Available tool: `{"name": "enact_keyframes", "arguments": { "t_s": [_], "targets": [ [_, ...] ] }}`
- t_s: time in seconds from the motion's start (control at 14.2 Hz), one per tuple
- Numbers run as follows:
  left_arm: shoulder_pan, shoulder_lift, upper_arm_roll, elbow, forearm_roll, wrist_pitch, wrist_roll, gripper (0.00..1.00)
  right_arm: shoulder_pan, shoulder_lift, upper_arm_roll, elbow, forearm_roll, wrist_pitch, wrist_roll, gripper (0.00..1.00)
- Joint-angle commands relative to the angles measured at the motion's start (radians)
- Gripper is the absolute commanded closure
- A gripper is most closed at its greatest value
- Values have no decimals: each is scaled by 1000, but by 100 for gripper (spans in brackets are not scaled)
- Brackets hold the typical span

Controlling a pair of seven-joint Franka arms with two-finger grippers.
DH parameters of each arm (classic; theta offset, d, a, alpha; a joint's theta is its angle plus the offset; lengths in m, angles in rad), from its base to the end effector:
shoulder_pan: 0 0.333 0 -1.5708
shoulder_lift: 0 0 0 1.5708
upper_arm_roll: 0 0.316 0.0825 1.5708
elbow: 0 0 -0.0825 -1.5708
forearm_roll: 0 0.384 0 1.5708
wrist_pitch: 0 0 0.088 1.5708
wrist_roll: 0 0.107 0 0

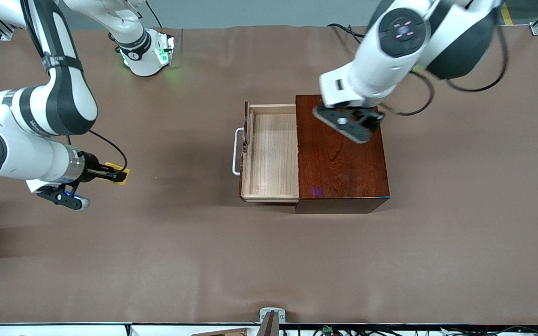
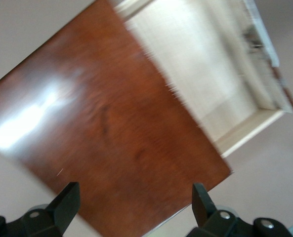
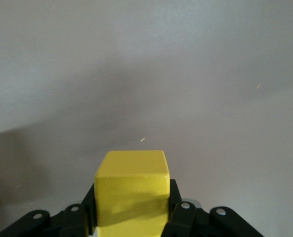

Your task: Open drawer, take yellow block, close drawer

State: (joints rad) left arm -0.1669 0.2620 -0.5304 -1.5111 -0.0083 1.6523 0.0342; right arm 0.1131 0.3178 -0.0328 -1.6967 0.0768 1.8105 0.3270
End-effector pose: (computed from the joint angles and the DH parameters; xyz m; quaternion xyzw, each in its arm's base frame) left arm 0.4985 -0.3736 0.5238 0.9326 -0.3516 -0.0629 0.0524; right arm 0.6213 0.0581 0.3947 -0.9852 0.1348 0.1058 0.0098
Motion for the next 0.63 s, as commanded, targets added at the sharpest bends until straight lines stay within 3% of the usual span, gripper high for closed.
{"name": "enact_keyframes", "arguments": {
  "t_s": [0.0,0.21,0.42,0.56],
  "targets": [
    [-155,75,-19,86,80,91,58,0,-21,-5,19,-82,-78,110,-101,100],
    [-264,172,-17,126,97,242,195,0,-64,-2,19,-173,-84,266,-235,100],
    [-347,325,-5,236,120,366,366,0,-99,43,19,-187,-85,354,-310,100],
    [-393,396,12,250,122,466,471,0,-134,82,21,-187,-85,420,-396,100]
  ]
}}
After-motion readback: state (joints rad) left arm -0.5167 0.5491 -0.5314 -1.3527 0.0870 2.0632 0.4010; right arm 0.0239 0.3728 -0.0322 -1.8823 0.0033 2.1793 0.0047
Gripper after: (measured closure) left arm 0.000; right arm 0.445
